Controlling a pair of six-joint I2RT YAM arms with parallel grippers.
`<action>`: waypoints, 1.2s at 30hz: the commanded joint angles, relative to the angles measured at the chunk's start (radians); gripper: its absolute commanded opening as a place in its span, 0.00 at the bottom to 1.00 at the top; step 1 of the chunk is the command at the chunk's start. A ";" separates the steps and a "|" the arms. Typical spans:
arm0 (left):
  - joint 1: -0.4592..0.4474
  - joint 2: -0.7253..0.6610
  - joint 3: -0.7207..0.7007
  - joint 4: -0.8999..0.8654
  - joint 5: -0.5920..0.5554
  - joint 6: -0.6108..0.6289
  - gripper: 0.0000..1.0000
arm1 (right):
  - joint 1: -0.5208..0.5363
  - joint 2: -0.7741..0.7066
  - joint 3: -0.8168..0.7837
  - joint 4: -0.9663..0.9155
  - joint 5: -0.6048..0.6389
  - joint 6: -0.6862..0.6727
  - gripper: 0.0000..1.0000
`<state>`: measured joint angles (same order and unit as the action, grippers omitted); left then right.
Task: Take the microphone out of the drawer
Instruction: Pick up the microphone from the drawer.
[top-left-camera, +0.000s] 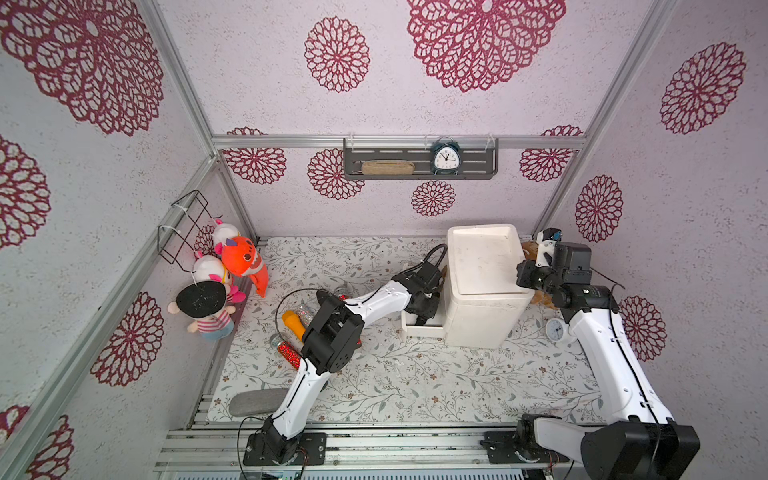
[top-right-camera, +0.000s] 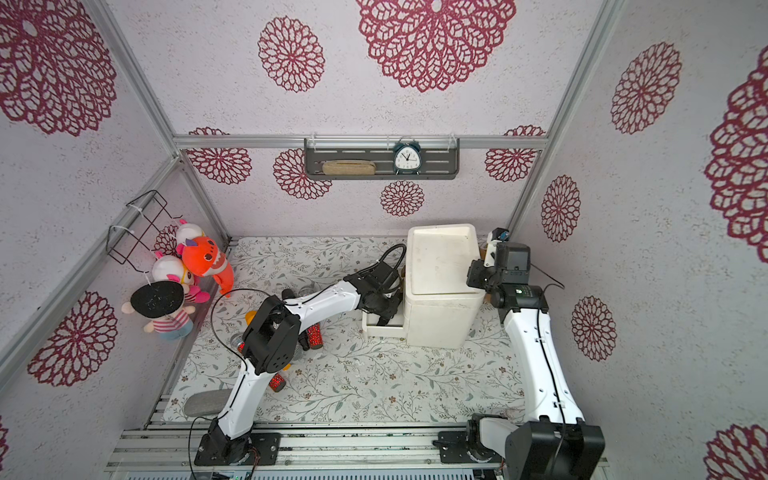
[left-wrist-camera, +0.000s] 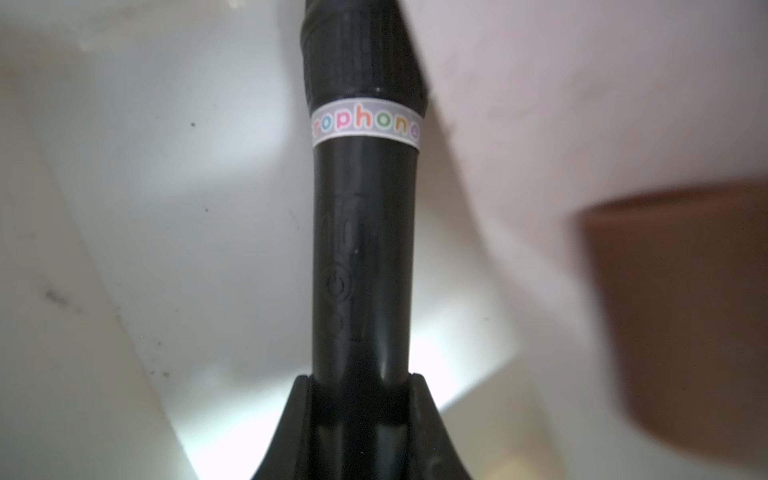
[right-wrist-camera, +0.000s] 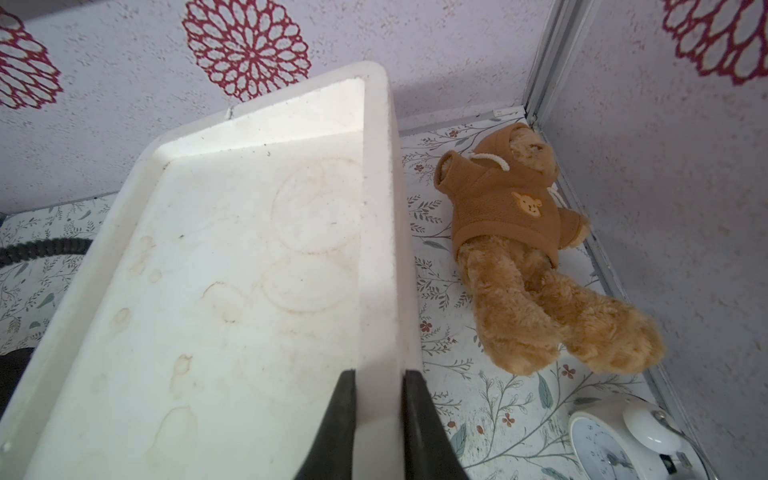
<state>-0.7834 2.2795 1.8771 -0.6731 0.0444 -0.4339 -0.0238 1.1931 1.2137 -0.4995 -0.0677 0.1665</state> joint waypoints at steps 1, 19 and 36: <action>0.016 -0.009 0.053 -0.108 0.071 -0.037 0.00 | -0.002 -0.038 0.106 0.215 -0.056 0.051 0.00; 0.107 -0.077 0.143 -0.285 0.237 -0.094 0.00 | -0.003 -0.036 0.097 0.216 -0.049 0.046 0.00; 0.163 -0.237 0.082 -0.409 0.198 -0.080 0.00 | -0.003 -0.036 0.101 0.213 -0.053 0.034 0.00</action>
<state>-0.6403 2.1075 1.9793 -1.0733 0.2638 -0.5236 -0.0238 1.1950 1.2137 -0.4988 -0.0677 0.1543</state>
